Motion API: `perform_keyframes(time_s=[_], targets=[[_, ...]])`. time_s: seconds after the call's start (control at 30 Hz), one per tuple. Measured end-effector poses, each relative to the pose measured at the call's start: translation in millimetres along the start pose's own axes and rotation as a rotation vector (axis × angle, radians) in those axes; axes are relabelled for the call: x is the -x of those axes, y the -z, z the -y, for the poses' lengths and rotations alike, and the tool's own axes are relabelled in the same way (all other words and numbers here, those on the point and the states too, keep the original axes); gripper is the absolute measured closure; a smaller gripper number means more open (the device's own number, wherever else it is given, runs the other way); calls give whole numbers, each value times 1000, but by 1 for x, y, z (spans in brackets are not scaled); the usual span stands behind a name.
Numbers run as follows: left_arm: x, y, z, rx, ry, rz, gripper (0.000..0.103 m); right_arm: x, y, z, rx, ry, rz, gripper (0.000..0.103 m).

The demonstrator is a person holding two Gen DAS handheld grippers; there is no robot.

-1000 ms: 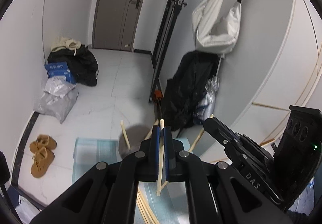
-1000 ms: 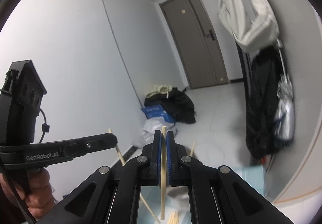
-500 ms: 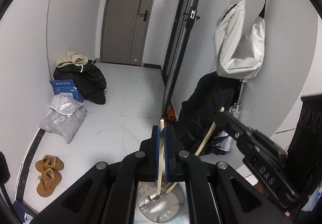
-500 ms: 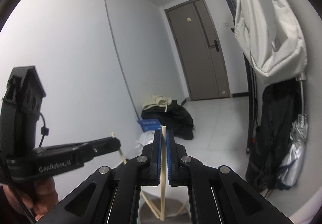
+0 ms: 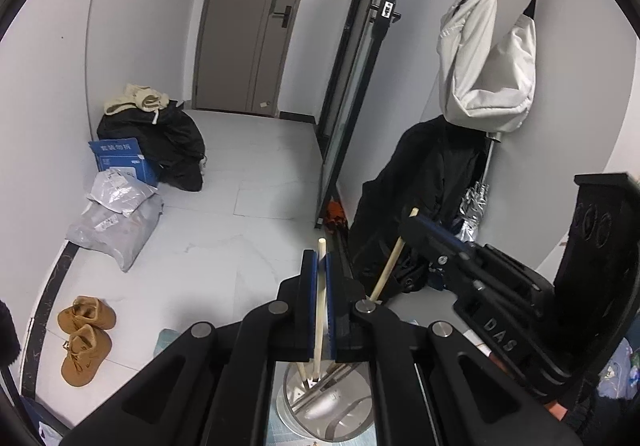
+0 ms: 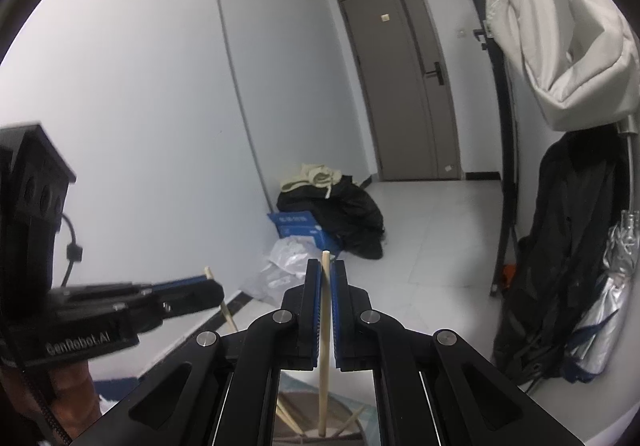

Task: Organize utensils
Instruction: 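Lower the chopstick into the white holder and open the right gripper, then withdraw the right gripper from the holder back toward the chopsticks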

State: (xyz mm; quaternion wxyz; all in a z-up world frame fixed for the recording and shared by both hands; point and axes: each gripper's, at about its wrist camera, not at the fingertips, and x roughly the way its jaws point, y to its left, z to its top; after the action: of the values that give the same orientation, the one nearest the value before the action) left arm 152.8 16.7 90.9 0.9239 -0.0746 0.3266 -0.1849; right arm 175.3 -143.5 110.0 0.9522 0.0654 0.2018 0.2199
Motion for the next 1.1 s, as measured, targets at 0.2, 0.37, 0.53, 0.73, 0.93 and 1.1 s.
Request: perform_keyframes(time_s=[0.2,0.37,0.53,0.73,0.93,1.1], targets=[[-9,11,-8,41,-5,-63,100,-4,18,3,-1,1,-74,96],[0,19,-8,44,-43,-53,68,-4,34,6,-10,-9,-160,96],[19,27,-17,111,-79,-16,50,19,44,9,-39,8,-158,92],[36,40,-16,153,-138,-3,28,56,48,7,-66,47,-125,73],[58,52,1,127,-192,36,25,90,50,-2,-79,84,-108,60],[75,64,7,148,-261,83,13,117,56,-15,-73,100,-78,46]])
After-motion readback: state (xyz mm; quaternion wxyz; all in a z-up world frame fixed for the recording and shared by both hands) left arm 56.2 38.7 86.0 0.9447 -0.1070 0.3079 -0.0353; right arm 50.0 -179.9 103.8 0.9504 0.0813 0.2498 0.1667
